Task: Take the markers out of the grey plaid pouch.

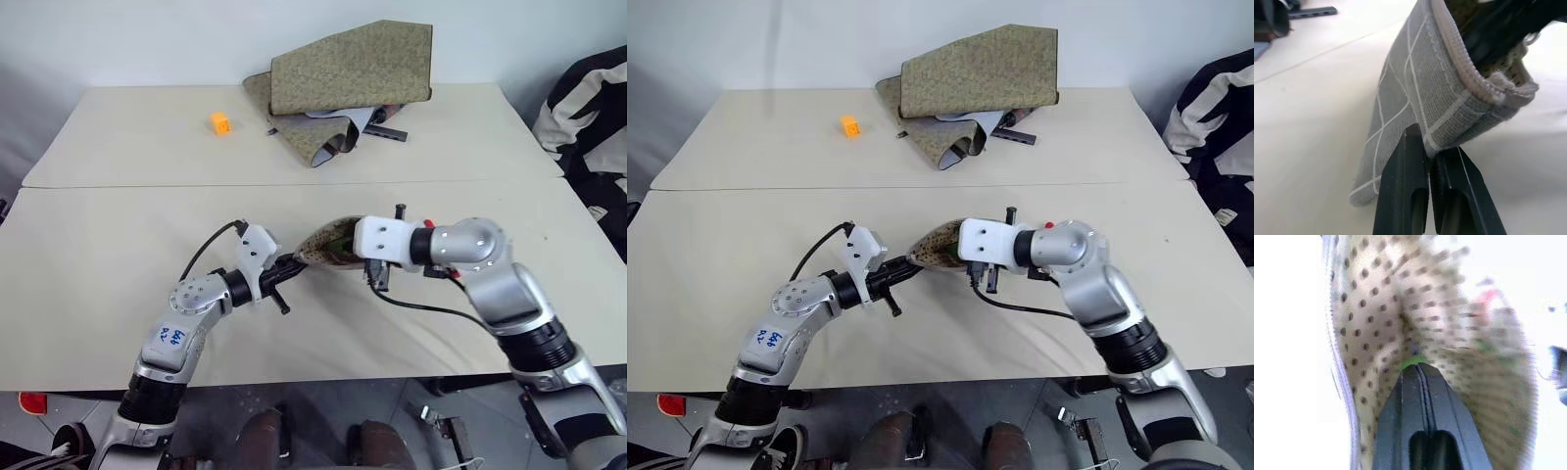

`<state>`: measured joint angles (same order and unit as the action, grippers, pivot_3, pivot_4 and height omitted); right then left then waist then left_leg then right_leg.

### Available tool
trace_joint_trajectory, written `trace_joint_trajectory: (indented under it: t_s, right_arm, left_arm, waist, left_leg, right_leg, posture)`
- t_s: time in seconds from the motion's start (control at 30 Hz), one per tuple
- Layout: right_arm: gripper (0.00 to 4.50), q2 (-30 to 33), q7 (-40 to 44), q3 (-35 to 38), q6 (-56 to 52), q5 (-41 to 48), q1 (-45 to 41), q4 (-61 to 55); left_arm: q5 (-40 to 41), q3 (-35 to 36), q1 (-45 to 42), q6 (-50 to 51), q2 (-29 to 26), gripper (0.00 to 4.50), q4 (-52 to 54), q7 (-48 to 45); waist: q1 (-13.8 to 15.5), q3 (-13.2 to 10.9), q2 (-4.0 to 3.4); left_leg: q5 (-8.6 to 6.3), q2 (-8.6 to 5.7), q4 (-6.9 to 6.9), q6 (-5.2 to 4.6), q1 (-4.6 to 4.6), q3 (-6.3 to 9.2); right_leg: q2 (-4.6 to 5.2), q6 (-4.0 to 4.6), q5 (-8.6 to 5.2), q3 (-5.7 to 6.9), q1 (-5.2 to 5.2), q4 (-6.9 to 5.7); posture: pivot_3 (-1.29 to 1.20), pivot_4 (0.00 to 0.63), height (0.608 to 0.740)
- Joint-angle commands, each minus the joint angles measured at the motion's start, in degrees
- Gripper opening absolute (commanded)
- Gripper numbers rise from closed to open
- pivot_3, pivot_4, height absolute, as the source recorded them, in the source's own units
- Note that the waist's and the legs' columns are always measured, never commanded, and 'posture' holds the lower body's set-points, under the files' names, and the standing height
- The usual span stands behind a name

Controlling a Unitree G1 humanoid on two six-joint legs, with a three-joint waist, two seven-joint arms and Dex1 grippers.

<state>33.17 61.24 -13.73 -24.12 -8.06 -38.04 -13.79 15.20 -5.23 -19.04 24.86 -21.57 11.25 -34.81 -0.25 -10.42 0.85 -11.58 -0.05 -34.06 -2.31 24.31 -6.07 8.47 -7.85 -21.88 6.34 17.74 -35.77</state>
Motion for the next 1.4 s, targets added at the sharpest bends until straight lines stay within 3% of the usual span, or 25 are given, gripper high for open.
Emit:
trace_joint_trajectory:
  t_s: [0.03,0.17,0.27,0.4,0.5,0.6,0.83,1.0,1.4]
  right_arm:
    - [0.02,-0.4,0.5,4.9,-6.4,7.5,-0.1,-5.0]
    - [0.02,2.2,-0.1,4.6,-5.0,8.2,0.0,-4.7]
    - [0.02,1.9,-3.6,0.3,0.1,3.7,-0.2,0.4]
    - [0.89,-0.2,-6.1,-4.7,1.4,0.0,-2.0,2.4]
    - [1.92,-0.1,-4.4,-6.6,-0.8,-0.3,-4.5,2.1]
    - [1.92,3.1,0.3,-7.9,-1.6,-0.3,-7.1,1.6]
    - [1.92,6.2,6.2,-12.8,-7.9,-2.0,-11.4,0.8]
    - [1.92,7.4,5.8,-16.3,-7.4,-6.8,-11.0,3.4]
    - [1.92,5.6,5.3,-19.1,-0.9,-11.7,-11.4,9.9]
  left_arm:
    - [-1.1,0.2,-1.0,-2.3,-0.2,0.00,0.4,0.2]
    - [-0.5,1.2,-1.0,-2.2,0.3,0.00,-0.1,0.5]
    - [2.0,2.2,-1.1,-0.5,1.1,0.00,0.0,-0.3]
    - [11.8,4.6,-1.3,9.0,2.5,0.00,3.6,-2.8]
    - [17.6,6.2,-2.0,15.3,2.5,0.00,6.0,-3.1]
    - [22.2,8.3,-2.7,19.6,1.9,0.00,7.1,-3.1]
    - [25.3,5.6,-0.2,26.8,-5.0,0.00,8.0,-8.2]
    - [26.4,7.8,-1.4,26.8,-2.5,0.00,6.2,-5.5]
    - [21.5,5.7,-2.1,22.1,-3.1,0.00,4.2,-5.1]
  waist:
    - [0.0,0.0,0.01]
    - [0.1,0.0,0.01]
    - [0.1,0.0,0.01]
    - [0.0,0.0,0.02]
    - [-0.1,-0.1,0.01]
    - [0.0,-0.1,0.02]
    - [0.0,-0.1,0.02]
    - [0.1,-0.1,0.03]
    - [0.0,-0.1,0.03]
  left_leg:
    - [0.00,0.00,0.00,0.00,0.00,0.00]
    - [-0.03,-0.01,0.01,0.00,0.01,-0.01]
    - [-0.03,0.00,0.01,0.02,0.01,-0.01]
    - [0.00,0.00,0.01,-0.01,0.01,-0.02]
    - [0.08,0.02,0.01,-0.16,0.03,-0.02]
    - [0.11,0.02,-0.01,-0.19,0.04,0.01]
    - [-0.02,0.00,0.02,0.00,0.04,0.05]
    - [-0.07,0.00,0.02,0.09,0.04,0.05]
    - [-0.06,0.00,0.02,0.10,0.05,0.03]
  right_leg:
    - [0.03,0.00,0.00,0.00,0.00,0.00]
    - [0.03,0.00,0.00,0.01,0.00,0.03]
    - [0.04,0.00,0.00,0.03,0.00,0.04]
    - [0.03,0.00,0.00,0.10,0.02,0.01]
    - [0.00,0.00,0.00,0.09,0.04,0.01]
    - [-0.03,0.00,0.00,0.08,0.03,0.02]
    - [-0.03,0.01,-0.01,0.04,-0.03,0.14]
    - [-0.01,0.02,-0.01,0.03,-0.03,0.15]
    - [-0.07,0.02,-0.01,0.03,-0.03,0.17]
  posture:
    - [0.00,0.150,0.740]
    - [0.00,0.150,0.740]
    - [0.00,0.150,0.740]
    - [0.00,0.150,0.740]
    - [0.00,0.150,0.740]
    - [0.00,0.150,0.740]
    - [0.00,0.150,0.740]
    - [0.00,0.150,0.740]
    - [0.00,0.150,0.740]
